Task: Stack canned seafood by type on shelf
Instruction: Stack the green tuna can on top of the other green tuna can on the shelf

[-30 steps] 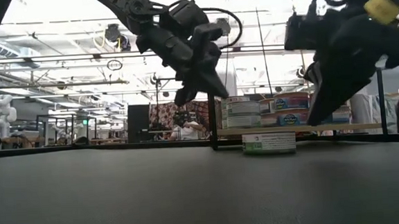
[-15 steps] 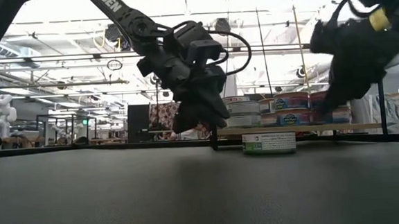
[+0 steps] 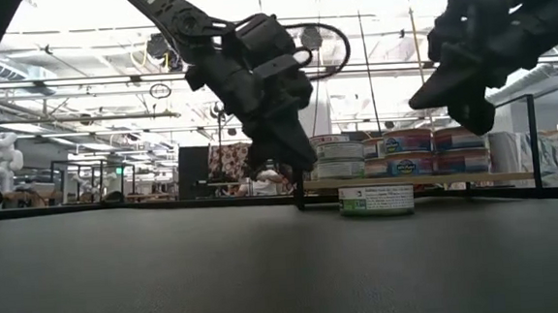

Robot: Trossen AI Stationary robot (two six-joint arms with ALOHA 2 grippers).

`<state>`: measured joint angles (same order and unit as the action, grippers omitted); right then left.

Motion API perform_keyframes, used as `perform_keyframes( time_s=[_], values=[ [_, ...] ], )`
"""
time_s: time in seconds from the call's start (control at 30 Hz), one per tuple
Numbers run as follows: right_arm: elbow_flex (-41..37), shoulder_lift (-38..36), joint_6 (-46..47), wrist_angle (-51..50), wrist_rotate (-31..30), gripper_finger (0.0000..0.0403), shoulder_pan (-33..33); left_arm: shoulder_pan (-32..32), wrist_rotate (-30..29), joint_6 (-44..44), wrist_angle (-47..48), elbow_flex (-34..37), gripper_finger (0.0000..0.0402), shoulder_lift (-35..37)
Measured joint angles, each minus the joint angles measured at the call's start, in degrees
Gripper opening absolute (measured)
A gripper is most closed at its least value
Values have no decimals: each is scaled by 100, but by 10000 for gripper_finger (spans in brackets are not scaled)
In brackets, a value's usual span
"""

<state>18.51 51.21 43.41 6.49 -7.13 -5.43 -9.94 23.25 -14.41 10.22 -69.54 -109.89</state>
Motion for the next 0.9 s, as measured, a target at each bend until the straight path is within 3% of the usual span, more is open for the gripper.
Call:
perform_keyframes(
  time_s=[0.17,0.33,0.47,0.63,0.73,0.9],
  values=[
    [32,304,908,-376,294,4,210,147,-107,-427,-758,765,89,260],
    [30,796,1573,-424,248,8,210,192,62,-2048,-3127,1997,89,428],
    [30,1047,1693,-397,-122,31,232,125,53,-3359,-4633,2511,89,422],
    [30,1329,1645,65,-62,87,317,57,8,-3624,-4637,2467,107,422],
    [33,1562,1633,519,-40,129,317,69,-285,-3624,-4399,2388,133,422],
    [34,1848,1856,463,-18,180,311,40,-621,-3503,-4101,2227,183,422]
  ],
)
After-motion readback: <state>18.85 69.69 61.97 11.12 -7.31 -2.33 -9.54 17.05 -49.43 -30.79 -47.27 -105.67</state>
